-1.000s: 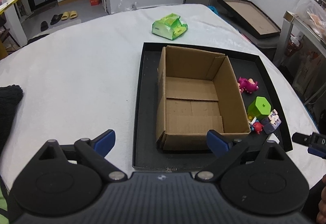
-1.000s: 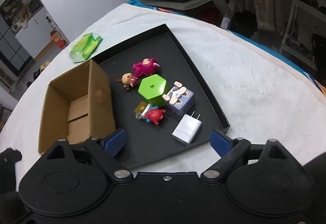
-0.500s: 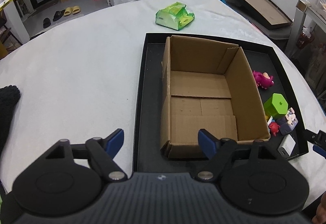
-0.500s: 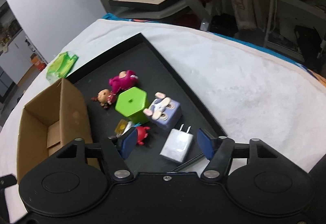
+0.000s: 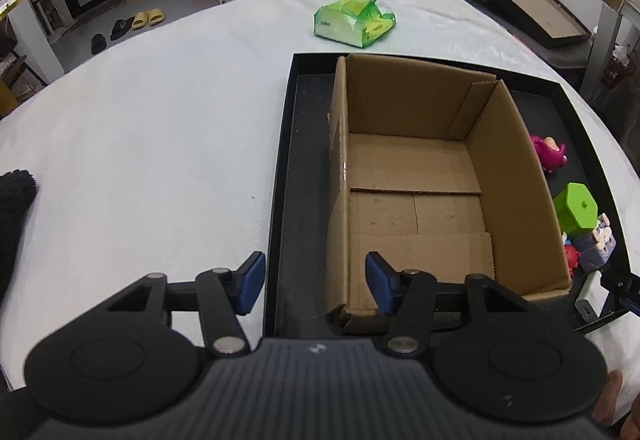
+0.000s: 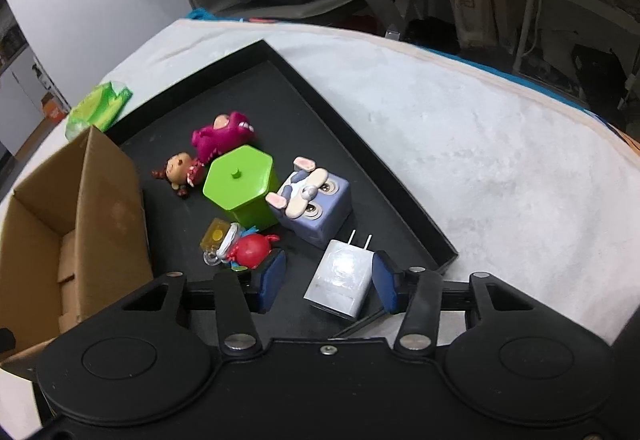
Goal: Organize rigid objects
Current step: 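Reach the right gripper to the white charger and grasp it, then drop the white charger into the box with the right gripper while the left grips the box wall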
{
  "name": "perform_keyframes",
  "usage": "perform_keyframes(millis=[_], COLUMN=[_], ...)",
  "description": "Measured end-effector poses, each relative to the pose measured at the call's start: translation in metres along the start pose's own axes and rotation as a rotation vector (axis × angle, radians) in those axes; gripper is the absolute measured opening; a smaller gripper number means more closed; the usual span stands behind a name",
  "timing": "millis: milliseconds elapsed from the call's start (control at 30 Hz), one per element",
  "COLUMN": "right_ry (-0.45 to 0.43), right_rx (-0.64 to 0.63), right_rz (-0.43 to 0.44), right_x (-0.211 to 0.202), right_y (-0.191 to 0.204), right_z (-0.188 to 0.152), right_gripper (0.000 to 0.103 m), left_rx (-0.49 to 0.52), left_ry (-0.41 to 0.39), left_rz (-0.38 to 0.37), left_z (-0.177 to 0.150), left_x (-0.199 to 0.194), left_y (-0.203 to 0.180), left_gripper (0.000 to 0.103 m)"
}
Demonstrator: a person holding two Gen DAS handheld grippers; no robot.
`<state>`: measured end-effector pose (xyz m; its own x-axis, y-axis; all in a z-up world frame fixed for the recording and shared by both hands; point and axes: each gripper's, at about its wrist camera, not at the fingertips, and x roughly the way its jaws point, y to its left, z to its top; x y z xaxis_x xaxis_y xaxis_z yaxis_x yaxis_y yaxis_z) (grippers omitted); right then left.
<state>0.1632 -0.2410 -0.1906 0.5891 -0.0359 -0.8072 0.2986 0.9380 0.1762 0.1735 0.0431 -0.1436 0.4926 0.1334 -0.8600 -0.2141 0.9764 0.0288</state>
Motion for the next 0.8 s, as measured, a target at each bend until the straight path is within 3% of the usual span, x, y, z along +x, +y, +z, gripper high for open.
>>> perform_keyframes(millis=[100, 333, 433, 500, 633, 800], right_ry=[0.038, 0.078, 0.115, 0.102, 0.096, 0.047], right_rx=[0.003, 0.001, 0.010, -0.014, 0.002, -0.042], right_rz=[-0.011, -0.055, -0.058, -0.055, -0.011, 0.020], right_x=[0.012, 0.031, 0.039, 0.037, 0.033, 0.021], right_y=[0.000, 0.001, -0.001, 0.003, 0.001, 0.007], right_z=[0.000, 0.000, -0.002, -0.004, -0.005, -0.005], right_gripper=[0.041, 0.041, 0.040, 0.038, 0.037, 0.037], left_rx=[-0.006, -0.019, -0.035, -0.046, -0.009, -0.036], left_ry=[0.011, 0.035, 0.048, 0.048, 0.020, 0.018], left_rz=[0.000, -0.015, -0.032, -0.044, -0.046, -0.060], left_z=[0.001, 0.005, 0.004, 0.003, -0.002, -0.010], left_x=[0.009, 0.023, 0.027, 0.026, 0.019, 0.018], left_y=[-0.002, -0.001, 0.001, 0.002, -0.002, 0.004], left_gripper=[0.045, 0.039, 0.016, 0.009, 0.010, 0.010])
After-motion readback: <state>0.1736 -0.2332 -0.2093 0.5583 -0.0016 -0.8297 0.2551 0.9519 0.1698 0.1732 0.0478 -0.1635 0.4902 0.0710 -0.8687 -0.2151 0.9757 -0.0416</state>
